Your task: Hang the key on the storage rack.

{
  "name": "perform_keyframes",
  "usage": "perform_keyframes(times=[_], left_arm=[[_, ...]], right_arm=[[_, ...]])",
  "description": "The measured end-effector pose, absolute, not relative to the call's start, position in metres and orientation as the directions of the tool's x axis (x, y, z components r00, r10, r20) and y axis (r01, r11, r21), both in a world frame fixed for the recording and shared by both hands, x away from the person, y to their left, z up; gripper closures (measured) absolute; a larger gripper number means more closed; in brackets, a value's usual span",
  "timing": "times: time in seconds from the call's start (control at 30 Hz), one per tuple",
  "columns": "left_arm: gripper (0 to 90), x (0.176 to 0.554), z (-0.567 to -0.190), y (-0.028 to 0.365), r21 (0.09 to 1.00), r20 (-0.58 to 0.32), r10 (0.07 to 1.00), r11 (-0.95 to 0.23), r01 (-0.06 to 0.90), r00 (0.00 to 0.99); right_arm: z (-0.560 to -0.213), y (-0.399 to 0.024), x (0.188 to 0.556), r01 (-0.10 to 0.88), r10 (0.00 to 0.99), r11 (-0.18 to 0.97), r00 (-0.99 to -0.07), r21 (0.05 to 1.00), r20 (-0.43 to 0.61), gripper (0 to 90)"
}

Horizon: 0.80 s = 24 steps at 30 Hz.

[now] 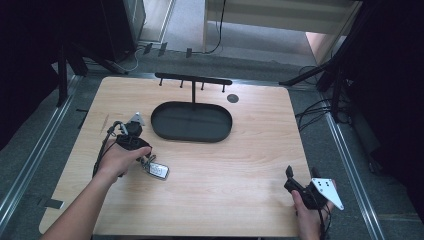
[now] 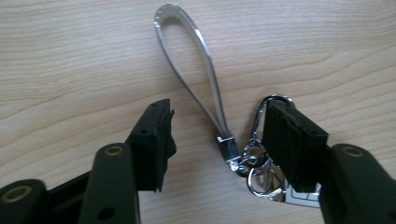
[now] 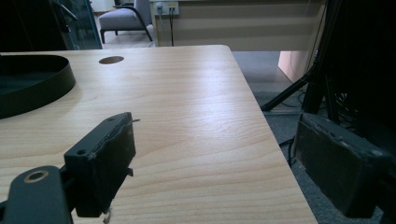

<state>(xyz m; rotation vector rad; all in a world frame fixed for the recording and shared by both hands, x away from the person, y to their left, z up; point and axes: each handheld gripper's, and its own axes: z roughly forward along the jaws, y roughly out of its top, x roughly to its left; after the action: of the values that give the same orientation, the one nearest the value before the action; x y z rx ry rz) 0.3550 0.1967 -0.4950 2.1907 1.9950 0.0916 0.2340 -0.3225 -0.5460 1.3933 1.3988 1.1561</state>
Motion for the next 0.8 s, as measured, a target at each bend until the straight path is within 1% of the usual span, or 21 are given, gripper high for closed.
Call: perform_keyframes(times=[0.1, 0.13, 0.2, 0.3, 0.37, 0.57, 0.67, 0.73, 0.8], left_arm=[[54.5, 0.356, -0.4967, 0.1939, 0.165, -0.068, 0.992, -0.094, 0.982, 0.106], [56.3, 0.3565, -0.497, 0.1937, 0.159, -0.07, 0.991, -0.102, 0.982, 0.115], [60.2, 0.3589, -0.4975, 0.1935, 0.134, -0.094, 0.992, -0.073, 0.988, 0.086], [62.4, 0.3615, -0.4979, 0.1941, 0.123, -0.136, 0.989, -0.047, 0.991, 0.064], [63.2, 0.3624, -0.4985, 0.1935, 0.127, -0.15, 0.986, -0.05, 0.991, 0.069], [65.2, 0.3626, -0.5018, 0.1897, 0.117, -0.145, 0.987, -0.056, 0.992, 0.073], [70.0, 0.362, -0.503, 0.1907, 0.104, -0.123, 0.989, -0.068, 0.992, 0.08], [76.9, 0.3617, -0.5034, 0.191, 0.108, -0.116, 0.99, -0.065, 0.992, 0.077], [79.2, 0.3612, -0.5032, 0.191, 0.112, -0.124, 0.989, -0.062, 0.992, 0.076]], right_arm=[[-0.5459, -0.3225, 0.2339, 0.237, 0.998, -0.04, -0.043, 0.971, 0.051, 12.5], [-0.546, -0.3226, 0.2339, 0.237, 0.998, -0.04, -0.043, 0.971, 0.051, 12.5], [-0.546, -0.3228, 0.234, 0.237, 0.998, -0.039, -0.045, 0.971, 0.051, 12.6], [-0.546, -0.3228, 0.2342, 0.237, 0.998, -0.037, -0.046, 0.971, 0.049, 12.6], [-0.546, -0.3227, 0.2342, 0.237, 0.998, -0.037, -0.046, 0.971, 0.049, 12.7], [-0.5459, -0.3223, 0.2341, 0.238, 0.998, -0.036, -0.045, 0.971, 0.048, 12.7], [-0.546, -0.3225, 0.2341, 0.237, 0.998, -0.035, -0.045, 0.971, 0.047, 12.8], [-0.5459, -0.3227, 0.2342, 0.238, 0.998, -0.037, -0.046, 0.971, 0.049, 12.8], [-0.546, -0.3228, 0.2342, 0.238, 0.998, -0.037, -0.047, 0.971, 0.05, 12.8]])
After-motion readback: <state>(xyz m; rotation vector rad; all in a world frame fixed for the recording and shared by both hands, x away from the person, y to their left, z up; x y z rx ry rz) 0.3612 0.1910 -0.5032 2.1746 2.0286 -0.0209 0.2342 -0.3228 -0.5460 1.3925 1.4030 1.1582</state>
